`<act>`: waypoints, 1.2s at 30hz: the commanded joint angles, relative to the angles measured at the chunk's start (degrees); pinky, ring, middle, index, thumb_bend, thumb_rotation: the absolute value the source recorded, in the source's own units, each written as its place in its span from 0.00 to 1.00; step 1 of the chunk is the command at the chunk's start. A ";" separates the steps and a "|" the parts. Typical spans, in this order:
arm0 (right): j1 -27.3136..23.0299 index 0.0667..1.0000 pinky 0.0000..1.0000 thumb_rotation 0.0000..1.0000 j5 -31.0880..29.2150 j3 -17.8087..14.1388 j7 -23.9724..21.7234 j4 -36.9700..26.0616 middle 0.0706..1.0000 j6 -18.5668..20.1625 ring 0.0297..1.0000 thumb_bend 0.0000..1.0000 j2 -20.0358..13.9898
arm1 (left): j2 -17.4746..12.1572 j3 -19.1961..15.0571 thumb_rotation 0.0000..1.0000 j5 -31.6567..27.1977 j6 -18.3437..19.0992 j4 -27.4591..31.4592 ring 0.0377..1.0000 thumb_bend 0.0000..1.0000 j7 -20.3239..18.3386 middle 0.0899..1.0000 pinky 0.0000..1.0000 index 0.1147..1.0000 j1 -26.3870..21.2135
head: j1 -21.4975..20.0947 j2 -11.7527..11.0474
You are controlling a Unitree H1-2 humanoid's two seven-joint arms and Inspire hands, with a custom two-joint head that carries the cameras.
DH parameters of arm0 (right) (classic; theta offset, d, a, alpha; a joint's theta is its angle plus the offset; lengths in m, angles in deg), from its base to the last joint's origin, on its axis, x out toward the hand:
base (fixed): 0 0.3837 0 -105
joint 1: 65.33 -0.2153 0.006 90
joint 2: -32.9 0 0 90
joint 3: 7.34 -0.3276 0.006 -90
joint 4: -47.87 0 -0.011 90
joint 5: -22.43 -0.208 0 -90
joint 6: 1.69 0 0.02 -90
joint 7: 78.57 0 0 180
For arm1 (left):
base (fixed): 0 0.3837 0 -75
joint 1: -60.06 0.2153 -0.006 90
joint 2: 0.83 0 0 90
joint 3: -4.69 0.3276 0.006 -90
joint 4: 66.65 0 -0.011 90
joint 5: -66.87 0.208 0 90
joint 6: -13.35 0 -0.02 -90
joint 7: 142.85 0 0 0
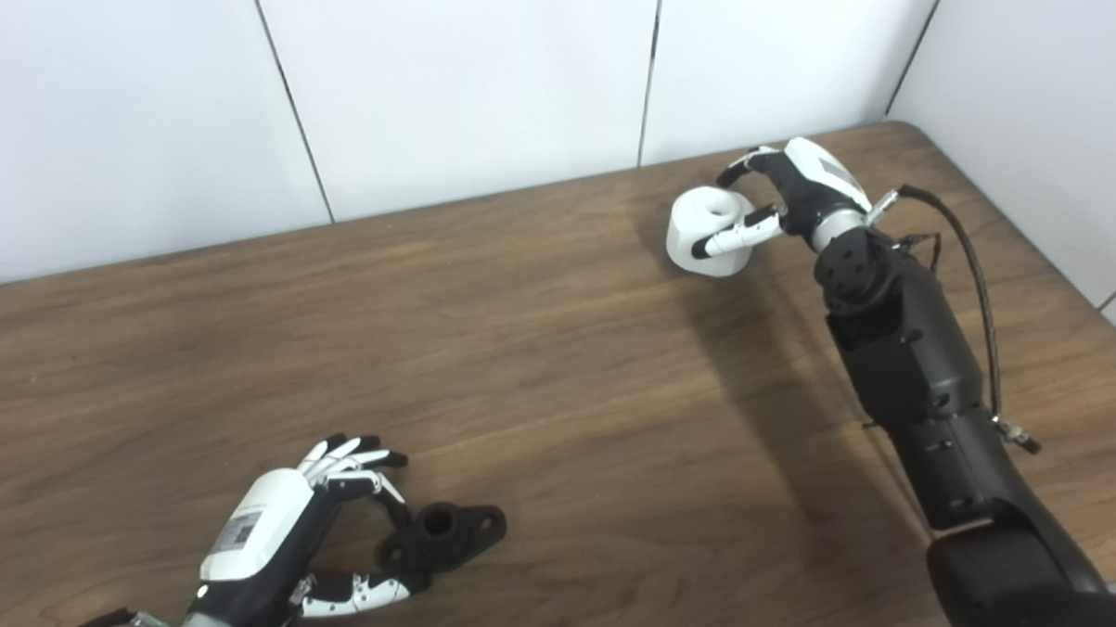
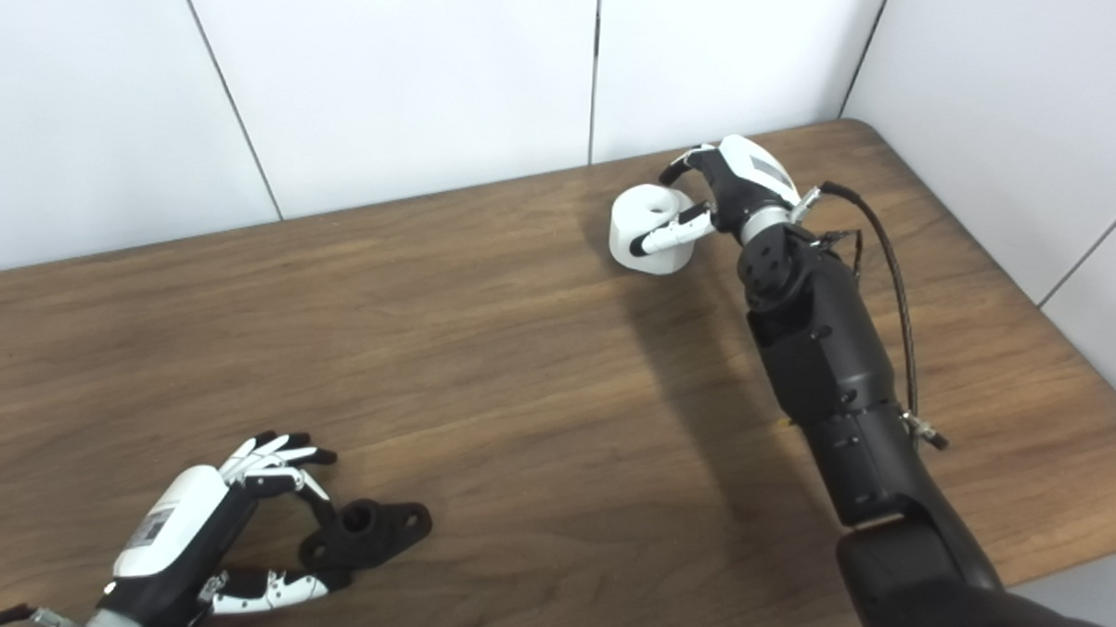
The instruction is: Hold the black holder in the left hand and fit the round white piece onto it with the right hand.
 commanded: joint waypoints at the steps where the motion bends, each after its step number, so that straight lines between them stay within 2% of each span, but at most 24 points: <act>1: -2.91 0.69 0.90 0.28 -0.15 0.01 1.45 -1.26 0.93 -0.10 0.98 0.89 -1.67 | -1.04 0.35 0.06 1.12 2.42 -0.07 0.90 0.52 -2.37 0.80 0.97 0.42 1.84 | -0.03 0.21; 36: -2.44 0.67 0.90 0.27 -0.16 0.99 0.04 -1.74 0.90 -0.06 0.97 0.87 -2.23 | -1.66 0.17 0.06 0.48 2.72 0.86 0.90 0.52 -2.65 0.79 0.97 0.42 2.09 | 0.04 1.30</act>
